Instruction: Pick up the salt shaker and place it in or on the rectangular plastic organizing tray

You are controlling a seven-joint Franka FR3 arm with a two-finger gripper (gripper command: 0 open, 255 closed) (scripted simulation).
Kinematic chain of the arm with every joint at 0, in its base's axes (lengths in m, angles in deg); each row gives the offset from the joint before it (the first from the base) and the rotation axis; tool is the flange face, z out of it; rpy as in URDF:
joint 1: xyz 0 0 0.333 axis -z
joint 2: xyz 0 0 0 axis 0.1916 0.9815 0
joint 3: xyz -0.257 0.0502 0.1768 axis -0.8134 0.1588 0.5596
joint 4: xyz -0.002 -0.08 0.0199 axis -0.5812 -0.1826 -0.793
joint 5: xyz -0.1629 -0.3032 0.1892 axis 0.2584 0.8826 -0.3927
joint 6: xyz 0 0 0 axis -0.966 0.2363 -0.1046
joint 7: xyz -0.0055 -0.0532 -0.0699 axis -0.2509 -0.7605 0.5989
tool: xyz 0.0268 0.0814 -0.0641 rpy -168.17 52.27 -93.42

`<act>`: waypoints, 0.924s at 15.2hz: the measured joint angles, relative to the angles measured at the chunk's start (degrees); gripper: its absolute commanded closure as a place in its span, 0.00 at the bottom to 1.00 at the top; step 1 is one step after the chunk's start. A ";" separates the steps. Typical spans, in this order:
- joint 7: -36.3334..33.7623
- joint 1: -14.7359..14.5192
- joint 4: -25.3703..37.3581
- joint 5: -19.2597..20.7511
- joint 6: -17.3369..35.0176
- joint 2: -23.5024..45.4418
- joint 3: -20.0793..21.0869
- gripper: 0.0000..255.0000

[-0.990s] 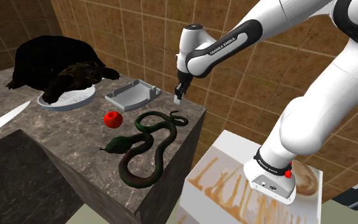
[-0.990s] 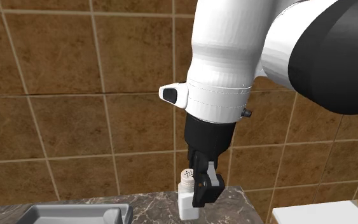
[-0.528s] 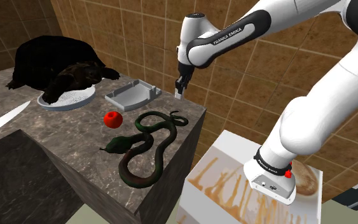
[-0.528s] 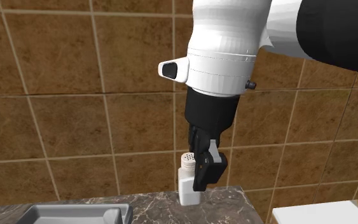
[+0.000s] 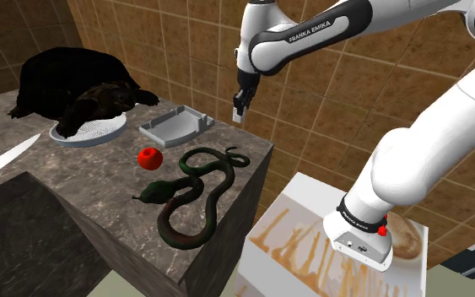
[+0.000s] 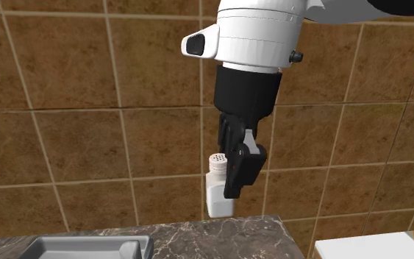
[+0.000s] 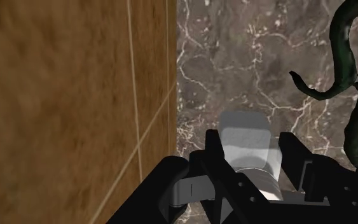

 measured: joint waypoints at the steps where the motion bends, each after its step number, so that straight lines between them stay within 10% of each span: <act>1: 0.25 0.04 0.67 -0.06 -0.74 -0.09 -0.09 1.00; 14: 1.33 -0.14 7.83 -0.72 -10.88 -3.12 0.07 1.00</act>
